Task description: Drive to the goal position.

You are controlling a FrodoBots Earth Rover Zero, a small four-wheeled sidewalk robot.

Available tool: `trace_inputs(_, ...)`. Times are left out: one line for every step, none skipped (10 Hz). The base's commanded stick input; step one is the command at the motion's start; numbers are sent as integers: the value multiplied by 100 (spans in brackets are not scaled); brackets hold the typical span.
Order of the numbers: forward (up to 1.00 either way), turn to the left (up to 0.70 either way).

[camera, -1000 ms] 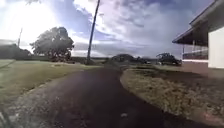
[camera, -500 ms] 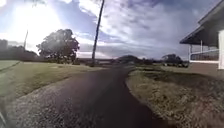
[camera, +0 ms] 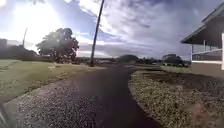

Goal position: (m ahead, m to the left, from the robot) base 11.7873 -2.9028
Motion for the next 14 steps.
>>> trace_inputs(70, 0)
trace_inputs(70, 0)
trace_inputs(70, 0)
trace_inputs(70, 0)
trace_inputs(70, 0)
trace_inputs(70, 0)
trace_inputs(70, 0)
trace_inputs(70, 0)
trace_inputs(70, 0)
trace_inputs(70, 0)
trace_inputs(70, 0)
trace_inputs(70, 0)
trace_inputs(70, 0)
trace_inputs(70, 0)
